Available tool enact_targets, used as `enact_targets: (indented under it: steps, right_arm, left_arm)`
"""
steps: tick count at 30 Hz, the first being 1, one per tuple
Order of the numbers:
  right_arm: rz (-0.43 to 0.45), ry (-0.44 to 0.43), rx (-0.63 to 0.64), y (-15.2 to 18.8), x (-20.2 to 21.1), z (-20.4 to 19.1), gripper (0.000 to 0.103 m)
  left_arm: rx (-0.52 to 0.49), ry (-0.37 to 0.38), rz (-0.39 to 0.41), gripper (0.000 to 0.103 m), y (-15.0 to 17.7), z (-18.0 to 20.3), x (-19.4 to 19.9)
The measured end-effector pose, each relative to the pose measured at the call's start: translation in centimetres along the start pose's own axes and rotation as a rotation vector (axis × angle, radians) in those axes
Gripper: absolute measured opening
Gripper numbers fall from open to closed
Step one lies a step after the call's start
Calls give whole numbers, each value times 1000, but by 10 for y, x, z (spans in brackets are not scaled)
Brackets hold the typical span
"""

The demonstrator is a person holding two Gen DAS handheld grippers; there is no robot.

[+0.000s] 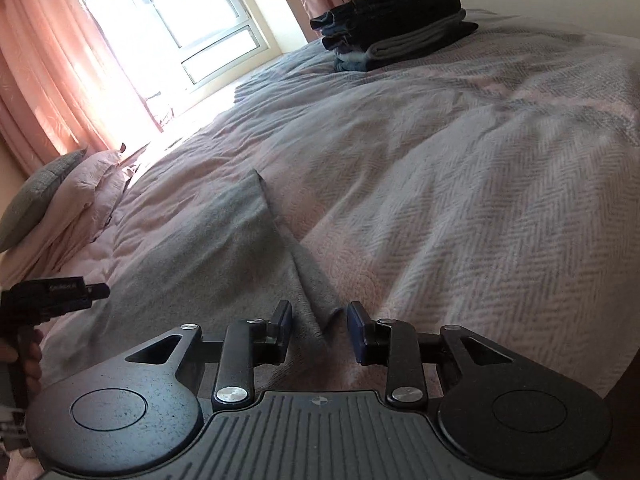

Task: Fold clothes

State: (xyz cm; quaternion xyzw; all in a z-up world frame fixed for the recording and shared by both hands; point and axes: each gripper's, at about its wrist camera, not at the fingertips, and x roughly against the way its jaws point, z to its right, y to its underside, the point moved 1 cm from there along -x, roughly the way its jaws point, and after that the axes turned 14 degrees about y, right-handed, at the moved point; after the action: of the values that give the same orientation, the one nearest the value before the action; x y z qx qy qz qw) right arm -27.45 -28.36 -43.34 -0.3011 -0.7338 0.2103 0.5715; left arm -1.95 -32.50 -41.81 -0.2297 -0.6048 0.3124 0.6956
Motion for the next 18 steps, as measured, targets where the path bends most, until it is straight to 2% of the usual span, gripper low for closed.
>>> enact_targets:
  steps: [2, 4, 12, 16, 18]
  right_arm:
    - [-8, -12, -13, 3, -6, 2, 28]
    - [-10, -18, -13, 2, -10, 2, 28]
    - [-42, -24, 28, 4, 0, 2, 31]
    - [-28, -48, 41, -2, 5, 4, 52]
    - [0, -65, 44, -7, 7, 6, 56]
  left_arm:
    - [-11, -14, -45, 33, -3, 1, -16]
    - [-57, -33, -51, 32, 4, 9, -11]
    - [-179, 25, -34, 29, 102, 44, 76]
    - [-143, 35, -14, 29, 129, 49, 104]
    - [-123, 50, -18, 29, 131, 47, 113]
